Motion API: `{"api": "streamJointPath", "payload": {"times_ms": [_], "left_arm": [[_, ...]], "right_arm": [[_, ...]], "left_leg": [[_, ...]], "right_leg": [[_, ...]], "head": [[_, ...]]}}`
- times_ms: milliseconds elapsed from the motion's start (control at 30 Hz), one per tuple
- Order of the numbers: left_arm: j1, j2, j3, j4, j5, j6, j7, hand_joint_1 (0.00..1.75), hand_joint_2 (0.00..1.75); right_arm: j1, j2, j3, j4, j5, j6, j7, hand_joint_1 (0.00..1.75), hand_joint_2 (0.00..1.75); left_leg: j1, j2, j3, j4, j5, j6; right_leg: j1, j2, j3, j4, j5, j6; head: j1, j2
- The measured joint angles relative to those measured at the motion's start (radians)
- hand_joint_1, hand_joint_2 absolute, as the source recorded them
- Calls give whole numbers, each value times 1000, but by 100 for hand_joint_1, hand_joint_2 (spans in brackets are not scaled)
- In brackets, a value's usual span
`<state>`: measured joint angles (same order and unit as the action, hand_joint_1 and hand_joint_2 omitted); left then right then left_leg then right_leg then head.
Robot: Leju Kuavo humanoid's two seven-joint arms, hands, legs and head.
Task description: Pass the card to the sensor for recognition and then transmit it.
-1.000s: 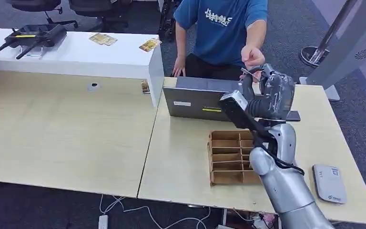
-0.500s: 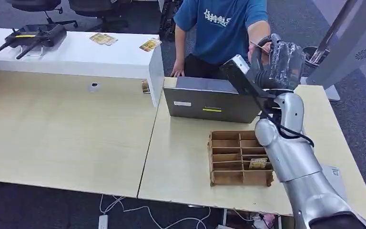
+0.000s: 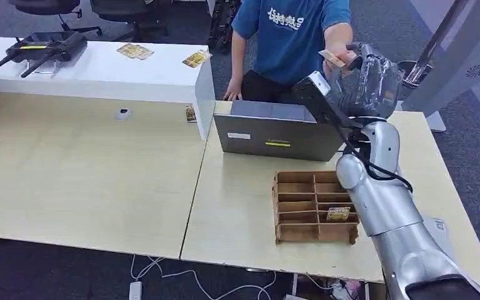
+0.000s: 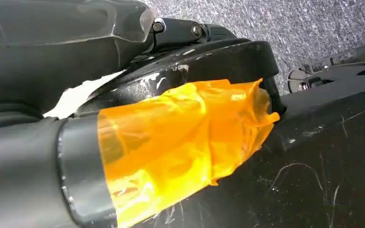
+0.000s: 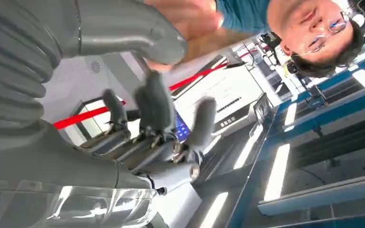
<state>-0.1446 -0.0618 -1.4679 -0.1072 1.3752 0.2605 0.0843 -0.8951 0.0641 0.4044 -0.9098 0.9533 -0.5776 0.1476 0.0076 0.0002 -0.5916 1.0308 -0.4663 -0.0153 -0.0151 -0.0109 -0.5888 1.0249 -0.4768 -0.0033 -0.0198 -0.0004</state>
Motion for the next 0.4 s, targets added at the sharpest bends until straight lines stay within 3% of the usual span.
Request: {"api": "streamJointPath", "payload": {"times_ms": [400], "left_arm": [[0, 0, 0, 0, 11, 1, -1, 0, 0]], "right_arm": [[28, 0, -39, -23, -118, -19, -79, 0, 175]], "left_leg": [[0, 0, 0, 0, 0, 0]], "right_leg": [[0, 0, 0, 0, 0, 0]], "head": [[0, 0]]}}
